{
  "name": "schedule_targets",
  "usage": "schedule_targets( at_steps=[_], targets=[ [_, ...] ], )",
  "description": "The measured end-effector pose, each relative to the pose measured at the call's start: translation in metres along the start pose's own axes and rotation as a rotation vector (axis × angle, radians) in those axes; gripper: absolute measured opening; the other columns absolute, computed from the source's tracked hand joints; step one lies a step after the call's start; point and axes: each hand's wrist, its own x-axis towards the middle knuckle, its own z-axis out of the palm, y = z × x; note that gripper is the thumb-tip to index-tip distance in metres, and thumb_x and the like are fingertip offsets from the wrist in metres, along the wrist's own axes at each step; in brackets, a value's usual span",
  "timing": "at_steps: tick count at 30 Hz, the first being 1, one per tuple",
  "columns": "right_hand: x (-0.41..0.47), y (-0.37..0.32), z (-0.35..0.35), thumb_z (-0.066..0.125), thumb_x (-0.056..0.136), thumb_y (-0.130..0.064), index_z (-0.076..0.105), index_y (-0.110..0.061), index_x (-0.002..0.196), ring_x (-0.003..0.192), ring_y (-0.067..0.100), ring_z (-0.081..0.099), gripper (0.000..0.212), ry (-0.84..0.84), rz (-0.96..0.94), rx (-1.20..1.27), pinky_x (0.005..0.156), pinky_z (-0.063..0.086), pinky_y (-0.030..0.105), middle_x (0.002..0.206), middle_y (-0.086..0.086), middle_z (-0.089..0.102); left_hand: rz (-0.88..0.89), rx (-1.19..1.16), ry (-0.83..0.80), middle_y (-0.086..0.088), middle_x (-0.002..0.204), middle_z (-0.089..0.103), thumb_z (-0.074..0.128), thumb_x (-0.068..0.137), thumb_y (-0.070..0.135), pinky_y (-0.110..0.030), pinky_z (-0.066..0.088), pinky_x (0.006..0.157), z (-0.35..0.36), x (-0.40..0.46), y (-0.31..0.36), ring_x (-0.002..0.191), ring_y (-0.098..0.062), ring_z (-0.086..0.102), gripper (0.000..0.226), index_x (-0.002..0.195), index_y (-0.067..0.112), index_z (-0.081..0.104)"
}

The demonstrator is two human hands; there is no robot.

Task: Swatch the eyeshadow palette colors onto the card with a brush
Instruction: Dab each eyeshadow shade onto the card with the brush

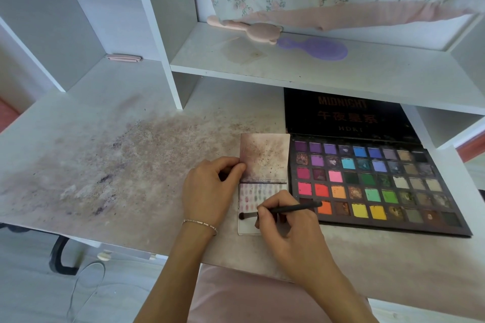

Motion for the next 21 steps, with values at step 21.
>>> schedule_targets(
  at_steps=[21],
  targets=[
    [-0.001, 0.007, -0.015, 0.045, 0.082, -0.032, 0.061, -0.04, 0.085, 0.071, 0.007, 0.062, 0.019, 0.305, -0.085, 0.222, 0.062, 0.049, 0.014, 0.078, -0.009, 0.065, -0.023, 0.0, -0.001, 0.023, 0.066, 0.057, 0.066, 0.079, 0.029, -0.01, 0.037, 0.062, 0.0, 0.0, -0.002, 0.067, 0.005, 0.054, 0.009, 0.084, 0.027, 0.073]
  ],
)
